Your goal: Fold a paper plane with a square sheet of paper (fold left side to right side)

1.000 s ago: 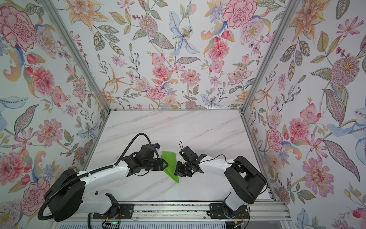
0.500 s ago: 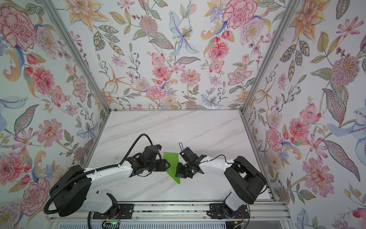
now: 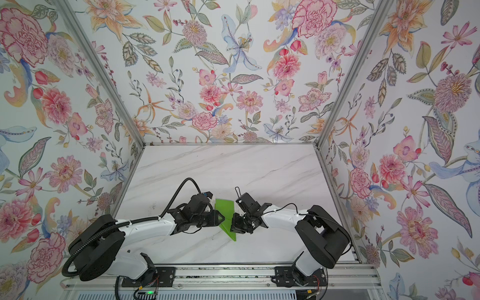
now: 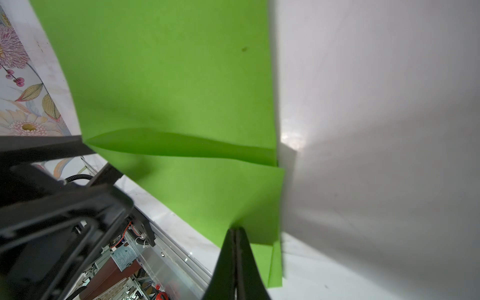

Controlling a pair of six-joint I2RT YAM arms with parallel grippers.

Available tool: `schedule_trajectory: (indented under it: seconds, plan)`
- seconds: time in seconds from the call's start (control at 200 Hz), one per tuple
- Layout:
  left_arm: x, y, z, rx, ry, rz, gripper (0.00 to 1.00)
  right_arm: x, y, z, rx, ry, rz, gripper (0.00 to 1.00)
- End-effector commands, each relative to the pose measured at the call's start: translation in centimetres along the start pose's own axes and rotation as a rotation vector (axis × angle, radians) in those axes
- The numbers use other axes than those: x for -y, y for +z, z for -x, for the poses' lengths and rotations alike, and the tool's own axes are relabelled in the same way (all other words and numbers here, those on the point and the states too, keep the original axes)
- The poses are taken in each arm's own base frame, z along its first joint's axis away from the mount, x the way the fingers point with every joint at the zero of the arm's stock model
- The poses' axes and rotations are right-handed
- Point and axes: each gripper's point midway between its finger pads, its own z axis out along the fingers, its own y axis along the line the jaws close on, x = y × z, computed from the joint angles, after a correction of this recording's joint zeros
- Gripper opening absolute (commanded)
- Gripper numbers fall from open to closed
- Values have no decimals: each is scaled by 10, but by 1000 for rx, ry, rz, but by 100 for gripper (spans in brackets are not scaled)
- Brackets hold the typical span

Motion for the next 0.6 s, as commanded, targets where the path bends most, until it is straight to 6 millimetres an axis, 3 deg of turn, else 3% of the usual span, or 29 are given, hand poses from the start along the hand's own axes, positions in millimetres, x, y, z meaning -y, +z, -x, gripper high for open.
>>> schedule_trajectory:
  seconds: [0.0,0.33,0.595]
  plan:
    - [5,3,-2,1,-3,-23,29,8,-3,-1,7,-4,-22,6]
    - [-21,15,-13,-53,21,96,6,8,-12,4,38,-7,-11,6]
    - [-34,28,-20,-98,31,144,4,17,-22,12,73,-13,12,27]
